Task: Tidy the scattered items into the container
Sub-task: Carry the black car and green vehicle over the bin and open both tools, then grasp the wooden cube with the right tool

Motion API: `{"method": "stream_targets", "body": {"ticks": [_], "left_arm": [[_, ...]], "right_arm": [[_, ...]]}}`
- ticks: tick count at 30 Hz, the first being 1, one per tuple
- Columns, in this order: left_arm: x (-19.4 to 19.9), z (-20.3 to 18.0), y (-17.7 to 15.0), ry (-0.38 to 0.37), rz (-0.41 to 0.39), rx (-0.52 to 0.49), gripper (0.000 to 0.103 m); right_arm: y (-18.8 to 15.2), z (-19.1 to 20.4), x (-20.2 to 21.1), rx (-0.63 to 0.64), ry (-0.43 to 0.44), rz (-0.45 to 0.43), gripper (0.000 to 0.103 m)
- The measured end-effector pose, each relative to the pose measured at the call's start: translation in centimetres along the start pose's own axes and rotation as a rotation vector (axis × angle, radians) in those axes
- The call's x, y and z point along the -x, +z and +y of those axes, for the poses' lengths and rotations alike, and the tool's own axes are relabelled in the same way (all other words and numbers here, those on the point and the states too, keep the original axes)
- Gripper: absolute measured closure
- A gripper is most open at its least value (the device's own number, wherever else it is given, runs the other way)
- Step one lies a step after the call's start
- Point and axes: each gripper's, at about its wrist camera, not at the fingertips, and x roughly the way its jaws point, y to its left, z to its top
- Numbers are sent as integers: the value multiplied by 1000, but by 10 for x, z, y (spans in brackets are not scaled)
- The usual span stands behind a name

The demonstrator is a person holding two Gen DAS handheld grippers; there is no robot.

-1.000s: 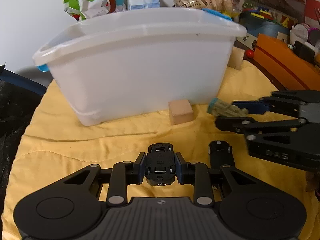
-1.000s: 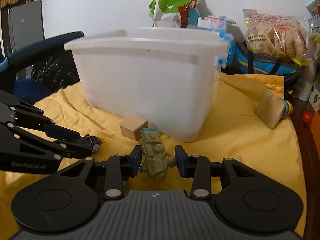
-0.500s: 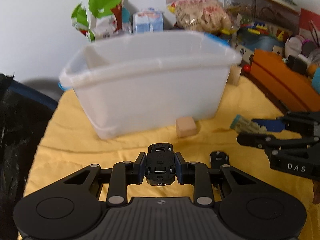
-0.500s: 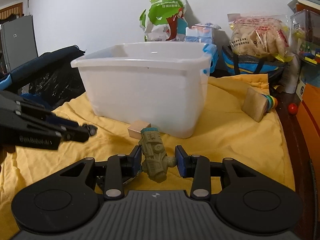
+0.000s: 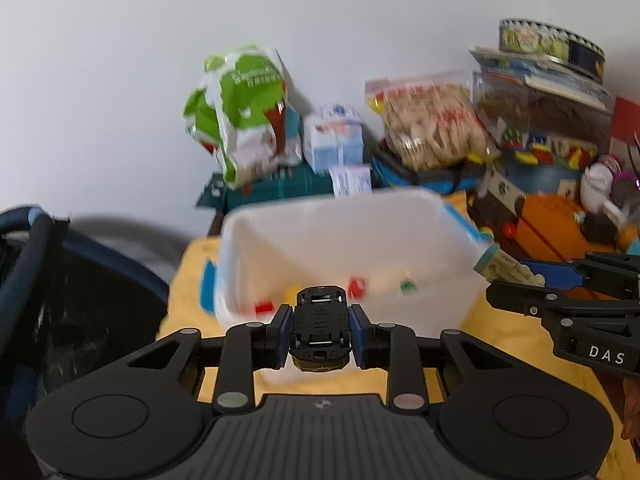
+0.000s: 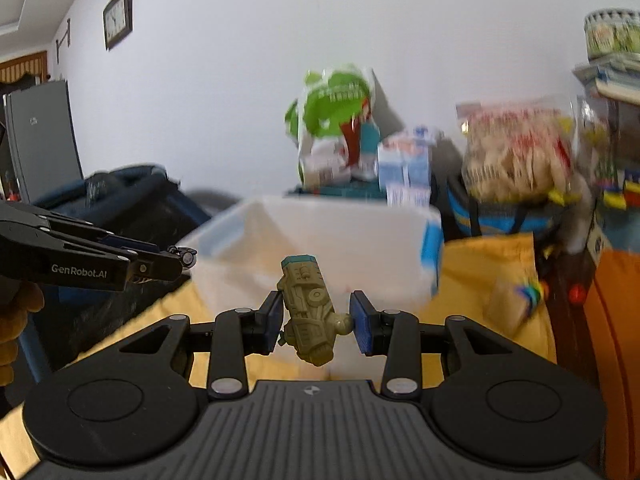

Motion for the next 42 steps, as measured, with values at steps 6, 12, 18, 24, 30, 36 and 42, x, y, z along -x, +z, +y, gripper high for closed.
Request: {"method": "stream_targets", "body": {"ticks": [6, 12, 18, 24, 30, 36, 42], "left_arm": [[-29, 15, 37, 8, 5, 17, 70], [-73, 26, 57, 15, 39, 21, 70], [-101, 24, 55, 34, 92, -40, 35], [-99, 30, 49, 26, 81, -14, 35], [-80, 36, 39, 18, 47, 11, 35], [-54, 32, 13, 15, 30, 14, 35], [-41, 30, -23, 27, 75, 34, 35]], "right_arm": [[37, -3, -32, 15, -21, -3, 63], [55, -15, -71, 19, -67, 55, 63], [57, -23, -101, 35, -116, 132, 38], [52, -23, -99, 40, -125, 129, 36], [32, -7, -66, 50, -128, 95, 36], [-8, 14, -37, 70, -114, 93, 37], [-52, 31, -70, 127, -118, 205, 45]]}}
